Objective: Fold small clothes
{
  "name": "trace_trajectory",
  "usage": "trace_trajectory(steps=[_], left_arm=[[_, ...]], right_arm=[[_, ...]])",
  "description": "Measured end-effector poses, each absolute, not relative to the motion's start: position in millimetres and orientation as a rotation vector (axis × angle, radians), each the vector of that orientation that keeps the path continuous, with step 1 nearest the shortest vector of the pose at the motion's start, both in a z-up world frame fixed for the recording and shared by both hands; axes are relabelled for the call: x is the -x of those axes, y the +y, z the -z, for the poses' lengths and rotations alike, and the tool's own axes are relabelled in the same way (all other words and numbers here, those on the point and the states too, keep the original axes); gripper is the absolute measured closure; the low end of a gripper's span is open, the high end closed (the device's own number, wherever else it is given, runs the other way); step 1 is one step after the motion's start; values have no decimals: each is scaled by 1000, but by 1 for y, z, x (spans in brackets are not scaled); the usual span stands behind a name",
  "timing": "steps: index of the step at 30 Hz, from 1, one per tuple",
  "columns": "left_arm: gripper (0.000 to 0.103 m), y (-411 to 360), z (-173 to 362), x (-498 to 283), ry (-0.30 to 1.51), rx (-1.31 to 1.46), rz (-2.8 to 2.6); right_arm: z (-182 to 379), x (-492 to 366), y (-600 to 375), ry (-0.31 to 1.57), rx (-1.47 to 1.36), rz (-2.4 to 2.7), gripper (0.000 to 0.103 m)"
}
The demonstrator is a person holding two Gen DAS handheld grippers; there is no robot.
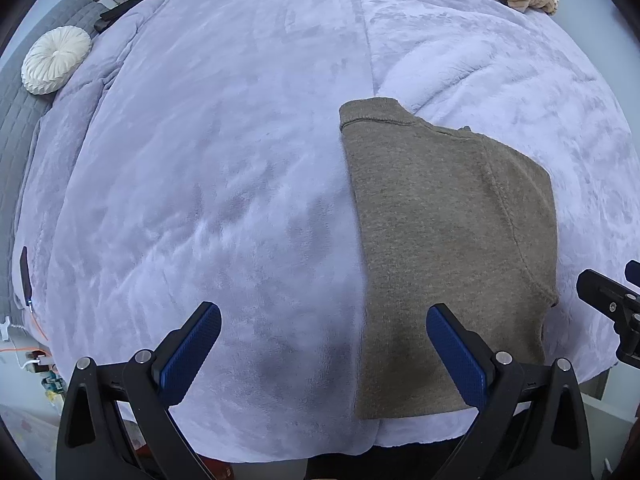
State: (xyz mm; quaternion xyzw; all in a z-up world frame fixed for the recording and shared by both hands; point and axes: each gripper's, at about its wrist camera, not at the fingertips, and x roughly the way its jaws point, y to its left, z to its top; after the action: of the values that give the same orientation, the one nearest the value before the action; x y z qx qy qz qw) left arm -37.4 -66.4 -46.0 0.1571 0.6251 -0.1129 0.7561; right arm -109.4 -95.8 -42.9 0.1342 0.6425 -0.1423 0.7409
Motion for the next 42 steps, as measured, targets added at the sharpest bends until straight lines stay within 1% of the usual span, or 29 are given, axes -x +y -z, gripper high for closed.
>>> trace_trajectory(steps=[42], left_arm=[[0, -70, 51, 31, 1379, -354, 262]], right_arm=[[40, 105, -99, 1403, -281, 346, 0]])
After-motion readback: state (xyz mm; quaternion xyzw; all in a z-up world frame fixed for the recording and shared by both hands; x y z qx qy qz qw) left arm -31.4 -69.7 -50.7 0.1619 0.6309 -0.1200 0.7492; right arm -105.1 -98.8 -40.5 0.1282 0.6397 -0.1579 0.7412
